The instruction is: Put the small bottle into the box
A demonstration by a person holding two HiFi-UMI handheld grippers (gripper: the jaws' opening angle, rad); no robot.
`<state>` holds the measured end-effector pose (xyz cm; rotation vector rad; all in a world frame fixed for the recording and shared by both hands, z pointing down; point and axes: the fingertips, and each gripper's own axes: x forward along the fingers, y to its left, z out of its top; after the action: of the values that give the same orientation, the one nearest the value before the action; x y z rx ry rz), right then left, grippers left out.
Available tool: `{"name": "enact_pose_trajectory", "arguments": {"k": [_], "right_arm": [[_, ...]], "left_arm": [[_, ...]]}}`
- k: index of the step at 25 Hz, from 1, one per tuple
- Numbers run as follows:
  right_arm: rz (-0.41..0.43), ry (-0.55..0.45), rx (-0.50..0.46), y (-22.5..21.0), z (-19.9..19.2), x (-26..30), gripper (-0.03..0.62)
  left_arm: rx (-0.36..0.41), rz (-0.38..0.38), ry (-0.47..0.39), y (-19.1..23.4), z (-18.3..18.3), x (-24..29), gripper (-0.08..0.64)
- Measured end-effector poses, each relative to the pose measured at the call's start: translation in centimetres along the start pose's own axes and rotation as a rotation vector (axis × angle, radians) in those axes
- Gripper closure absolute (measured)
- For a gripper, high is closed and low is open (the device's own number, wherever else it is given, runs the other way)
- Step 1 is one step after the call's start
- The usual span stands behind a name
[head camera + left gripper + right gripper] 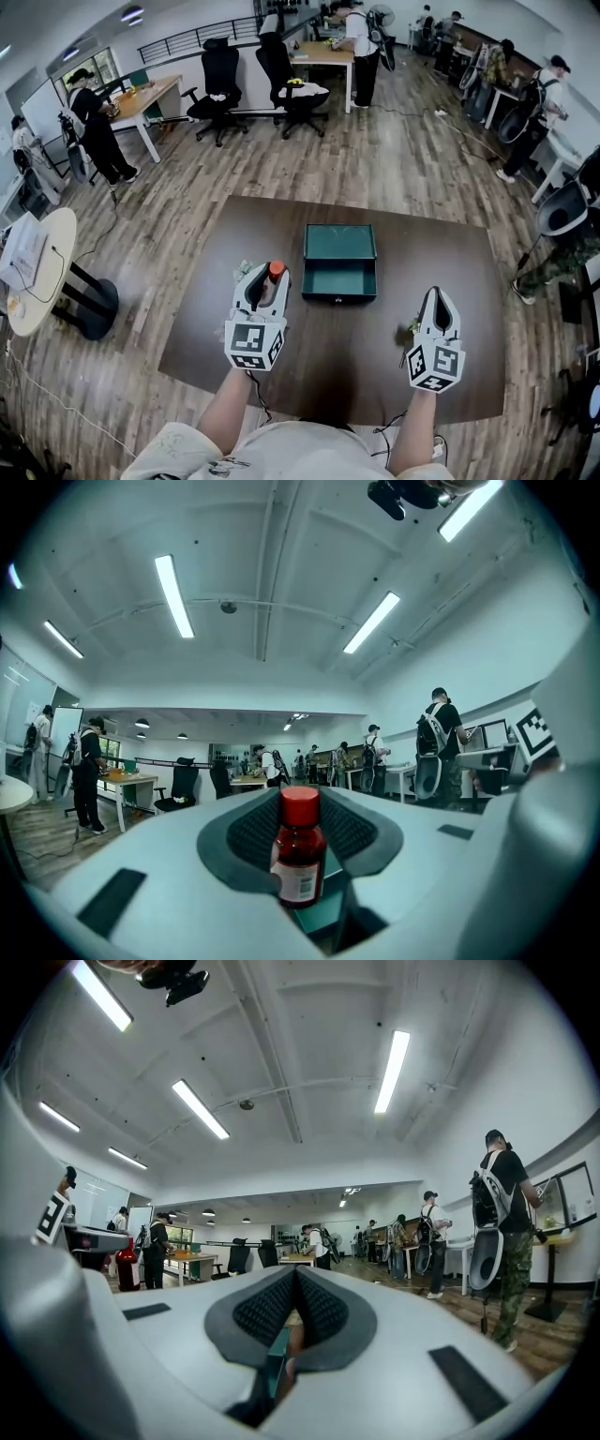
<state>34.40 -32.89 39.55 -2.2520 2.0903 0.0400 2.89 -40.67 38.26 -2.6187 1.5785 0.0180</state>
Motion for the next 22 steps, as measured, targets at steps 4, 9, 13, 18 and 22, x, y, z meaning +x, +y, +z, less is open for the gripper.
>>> {"name": "enact_pose_trajectory", "arguments": {"k": [4, 9, 13, 18, 22], "right_arm": [[0.008, 0.002, 0.014, -1.4, -0.7, 0.8, 0.591], [0.026, 0.005, 0.023, -1.6, -1.4, 1.6, 0.591], [0.027, 0.003, 0.026, -2.2, -1.5, 1.9, 0.591], [0.032, -0.014, 0.011, -1.9, -1.7, 2.3, 0.591], [0.035, -0.015, 0.009, -1.5, -2.0, 2.5, 0.591]], "left_arm": [[-0.003, -0.002, 0.004, -1.2, -0.3, 1.1, 0.43], [-0.003, 0.016, 0.01, -1.1, -0.8, 1.6, 0.43], [-0.001, 0.02, 0.002, -1.2, -0.6, 1.7, 0.43], [0.005, 0.022, -0.025, -0.9, -0.7, 1.9, 0.43], [0.003, 0.022, -0.024, -0.6, -1.2, 1.8, 0.43]]}}
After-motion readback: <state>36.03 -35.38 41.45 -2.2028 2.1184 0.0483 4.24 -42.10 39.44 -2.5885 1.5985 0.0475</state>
